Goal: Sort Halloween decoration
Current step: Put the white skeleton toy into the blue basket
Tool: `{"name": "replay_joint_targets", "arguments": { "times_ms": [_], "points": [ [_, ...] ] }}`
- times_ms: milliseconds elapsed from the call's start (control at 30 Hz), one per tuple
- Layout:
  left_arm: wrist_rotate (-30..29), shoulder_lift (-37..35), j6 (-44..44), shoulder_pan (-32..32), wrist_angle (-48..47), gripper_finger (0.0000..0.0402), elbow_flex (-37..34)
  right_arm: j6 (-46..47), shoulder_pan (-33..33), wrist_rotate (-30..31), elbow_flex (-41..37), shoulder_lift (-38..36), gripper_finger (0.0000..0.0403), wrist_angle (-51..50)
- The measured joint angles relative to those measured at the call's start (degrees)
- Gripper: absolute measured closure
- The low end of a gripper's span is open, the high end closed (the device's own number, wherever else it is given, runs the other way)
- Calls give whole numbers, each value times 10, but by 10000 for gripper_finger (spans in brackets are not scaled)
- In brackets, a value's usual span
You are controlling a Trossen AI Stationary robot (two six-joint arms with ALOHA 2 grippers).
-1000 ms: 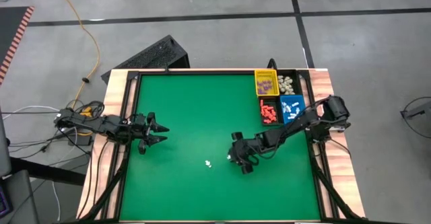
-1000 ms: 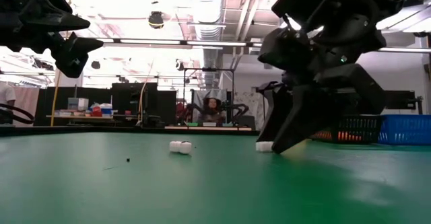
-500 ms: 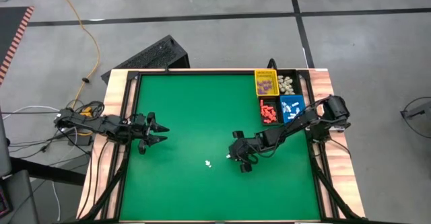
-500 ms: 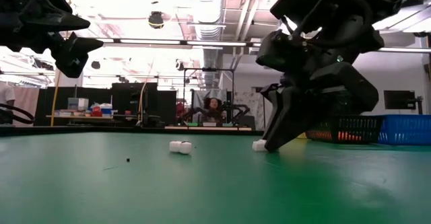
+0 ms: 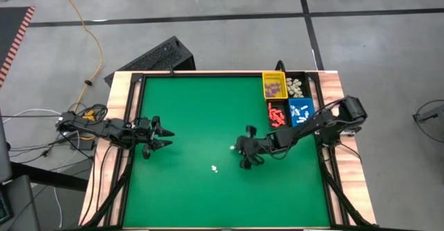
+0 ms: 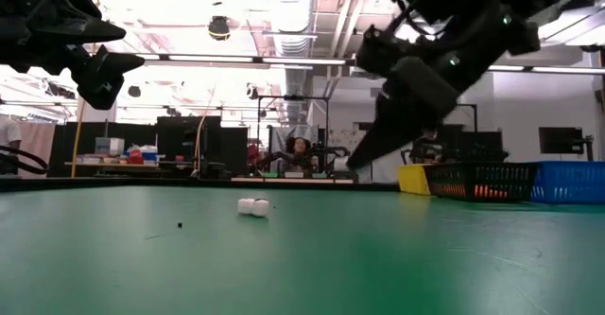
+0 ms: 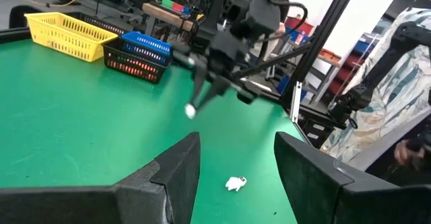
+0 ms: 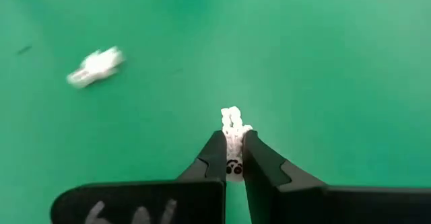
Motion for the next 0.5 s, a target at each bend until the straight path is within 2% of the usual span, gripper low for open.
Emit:
{"name": "replay_joint_targets", "arguments": {
  "times_ms": [167, 300, 400, 500],
  "points": [
    [0, 0, -1, 0, 0, 221, 0, 76, -2, 149, 0, -66, 359, -130],
    [0, 0, 0, 0, 0, 221, 0, 243, -15, 255, 0, -120, 359, -284],
    [-1, 0, 2, 0, 0, 221, 0, 380, -28, 301, 0, -150, 359, -401],
    [-1, 0, 3, 0, 0, 221, 0, 506, -47, 314, 0, -167, 359, -506]
  ]
}}
